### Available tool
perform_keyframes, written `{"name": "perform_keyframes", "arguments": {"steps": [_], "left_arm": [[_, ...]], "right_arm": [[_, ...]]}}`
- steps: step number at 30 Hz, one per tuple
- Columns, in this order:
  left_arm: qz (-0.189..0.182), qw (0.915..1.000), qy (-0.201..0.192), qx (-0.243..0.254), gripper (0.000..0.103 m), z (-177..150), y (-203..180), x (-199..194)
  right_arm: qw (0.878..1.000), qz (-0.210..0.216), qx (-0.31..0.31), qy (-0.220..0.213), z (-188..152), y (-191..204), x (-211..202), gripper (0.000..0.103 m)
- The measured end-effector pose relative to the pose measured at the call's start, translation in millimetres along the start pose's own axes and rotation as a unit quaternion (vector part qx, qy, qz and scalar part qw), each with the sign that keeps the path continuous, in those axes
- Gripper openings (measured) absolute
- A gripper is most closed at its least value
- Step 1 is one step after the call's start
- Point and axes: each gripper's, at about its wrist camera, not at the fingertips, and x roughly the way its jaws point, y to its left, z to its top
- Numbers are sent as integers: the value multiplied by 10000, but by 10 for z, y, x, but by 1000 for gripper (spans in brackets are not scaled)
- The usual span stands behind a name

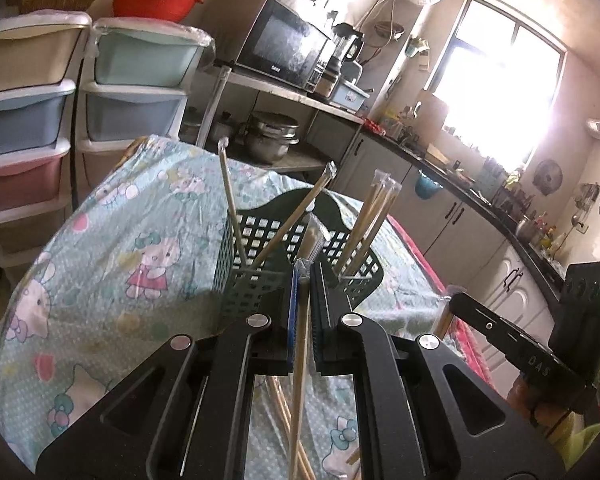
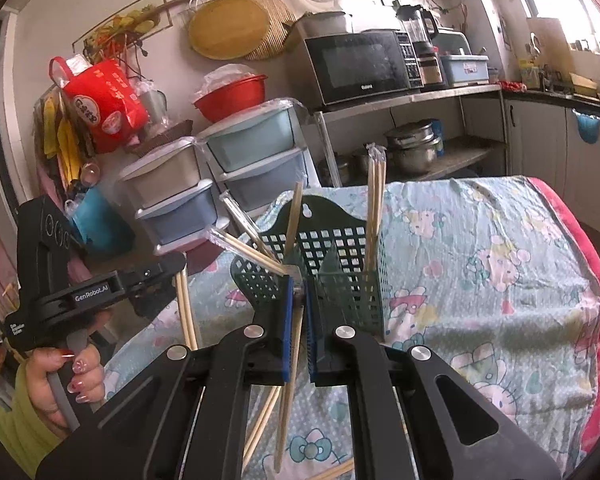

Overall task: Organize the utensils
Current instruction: 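Lift the held chopsticks with both tools up above the green caddy, then lower the chopsticks with both tools into the caddy compartments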

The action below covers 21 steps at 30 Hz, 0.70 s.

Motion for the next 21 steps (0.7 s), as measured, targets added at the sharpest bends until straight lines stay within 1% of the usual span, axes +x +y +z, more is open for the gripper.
{"name": "perform_keyframes", "arguments": {"steps": [9,21], "left_arm": [[-42,9997,-248,64,3,148,-32,-110],[-105,9986,-489,152,3,308,-69,-218]], "right_arm": [[9997,-2,-167,-193,120,85,-63,6],[9991,20,-260,-323,241,134,-75,6]]}}
